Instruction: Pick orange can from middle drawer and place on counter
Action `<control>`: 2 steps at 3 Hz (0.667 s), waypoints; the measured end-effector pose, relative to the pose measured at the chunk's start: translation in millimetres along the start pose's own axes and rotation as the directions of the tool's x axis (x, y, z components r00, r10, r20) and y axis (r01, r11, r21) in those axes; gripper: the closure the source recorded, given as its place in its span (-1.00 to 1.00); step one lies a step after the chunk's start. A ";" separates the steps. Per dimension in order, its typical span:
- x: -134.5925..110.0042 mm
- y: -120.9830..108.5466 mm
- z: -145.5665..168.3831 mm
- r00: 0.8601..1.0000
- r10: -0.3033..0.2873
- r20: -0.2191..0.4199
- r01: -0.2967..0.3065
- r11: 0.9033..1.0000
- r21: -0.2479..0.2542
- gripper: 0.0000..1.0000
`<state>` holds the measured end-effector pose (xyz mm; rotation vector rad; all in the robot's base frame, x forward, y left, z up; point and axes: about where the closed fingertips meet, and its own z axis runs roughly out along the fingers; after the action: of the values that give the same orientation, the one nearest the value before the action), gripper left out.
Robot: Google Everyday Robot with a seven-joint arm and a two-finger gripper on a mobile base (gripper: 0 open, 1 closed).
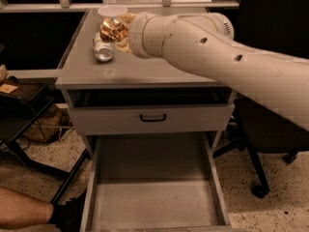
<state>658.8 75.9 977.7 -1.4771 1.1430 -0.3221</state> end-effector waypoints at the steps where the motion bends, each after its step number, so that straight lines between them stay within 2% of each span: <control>1: 11.6 14.2 8.8 1.000 0.031 -0.003 -0.031 0.999 -0.011 1.00; 2: 20.9 26.0 15.2 0.998 0.057 -0.014 -0.057 0.998 -0.038 1.00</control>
Offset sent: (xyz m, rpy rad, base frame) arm 0.0171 -0.0065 -0.0600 0.0200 0.1237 -0.0237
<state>668.3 72.9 942.4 -1.4744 1.2054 -0.2723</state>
